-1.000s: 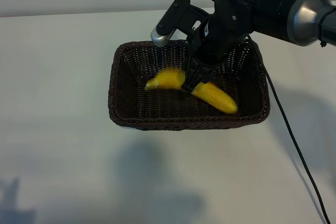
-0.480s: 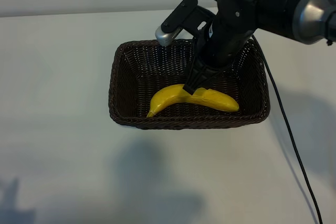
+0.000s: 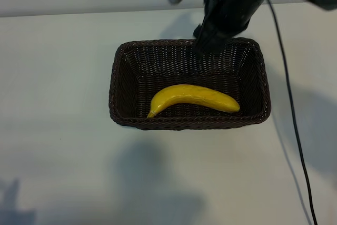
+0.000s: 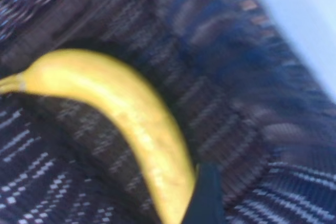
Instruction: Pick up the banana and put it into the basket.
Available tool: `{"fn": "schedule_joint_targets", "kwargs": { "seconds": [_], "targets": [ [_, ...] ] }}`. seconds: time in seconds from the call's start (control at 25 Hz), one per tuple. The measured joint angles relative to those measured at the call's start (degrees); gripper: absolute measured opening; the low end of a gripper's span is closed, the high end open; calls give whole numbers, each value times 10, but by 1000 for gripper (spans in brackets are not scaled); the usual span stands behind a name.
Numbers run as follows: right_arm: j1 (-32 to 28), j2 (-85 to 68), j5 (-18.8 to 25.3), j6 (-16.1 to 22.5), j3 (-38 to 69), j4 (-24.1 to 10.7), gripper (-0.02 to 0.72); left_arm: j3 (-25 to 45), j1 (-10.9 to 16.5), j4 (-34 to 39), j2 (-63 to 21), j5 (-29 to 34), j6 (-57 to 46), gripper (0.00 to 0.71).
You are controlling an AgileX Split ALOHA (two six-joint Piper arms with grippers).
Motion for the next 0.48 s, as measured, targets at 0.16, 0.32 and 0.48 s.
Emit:
{"fn": "schedule_joint_targets", "kwargs": {
  "seconds": [0.16,0.32,0.48],
  "targets": [
    [-13,0,23,13,-7,2,609,0,0,0,0,0,0,540],
    [-41,0,49,52,-8,5,608,0,0,0,0,0,0,540],
    [-94,0,79,87,-8,9,607,0,0,0,0,0,0,540]
  ]
}}
